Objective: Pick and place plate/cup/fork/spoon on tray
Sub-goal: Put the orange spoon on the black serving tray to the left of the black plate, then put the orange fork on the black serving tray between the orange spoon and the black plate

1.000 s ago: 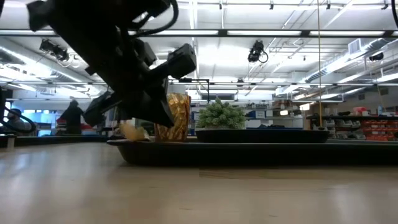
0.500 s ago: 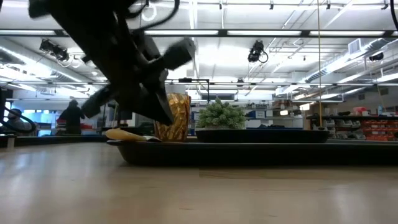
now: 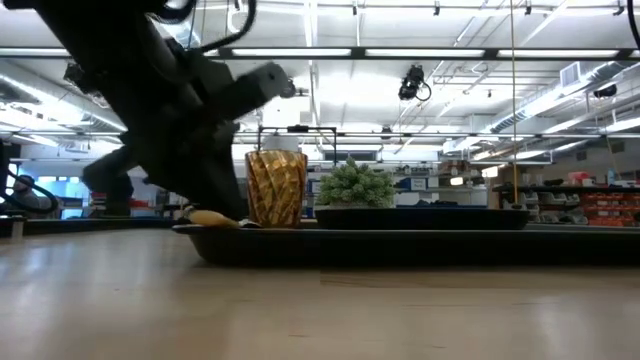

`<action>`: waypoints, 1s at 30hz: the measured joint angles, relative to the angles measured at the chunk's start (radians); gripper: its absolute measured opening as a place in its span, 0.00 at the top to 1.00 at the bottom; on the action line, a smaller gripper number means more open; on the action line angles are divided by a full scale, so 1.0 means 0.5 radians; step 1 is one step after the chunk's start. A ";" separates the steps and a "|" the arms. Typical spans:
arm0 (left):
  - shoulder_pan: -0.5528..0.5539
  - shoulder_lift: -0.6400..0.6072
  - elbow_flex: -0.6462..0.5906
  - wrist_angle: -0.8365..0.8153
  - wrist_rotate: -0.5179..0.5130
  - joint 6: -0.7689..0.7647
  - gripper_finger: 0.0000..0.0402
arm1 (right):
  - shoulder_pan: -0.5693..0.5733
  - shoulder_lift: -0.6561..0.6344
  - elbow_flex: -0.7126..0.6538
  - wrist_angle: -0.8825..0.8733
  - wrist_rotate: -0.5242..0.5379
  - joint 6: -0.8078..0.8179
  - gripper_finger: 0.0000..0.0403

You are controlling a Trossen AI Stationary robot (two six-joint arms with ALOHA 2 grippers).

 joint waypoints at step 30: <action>-0.090 -0.181 -0.005 0.417 -0.999 0.876 0.98 | -0.007 0.001 -0.001 -0.150 -0.129 0.008 0.59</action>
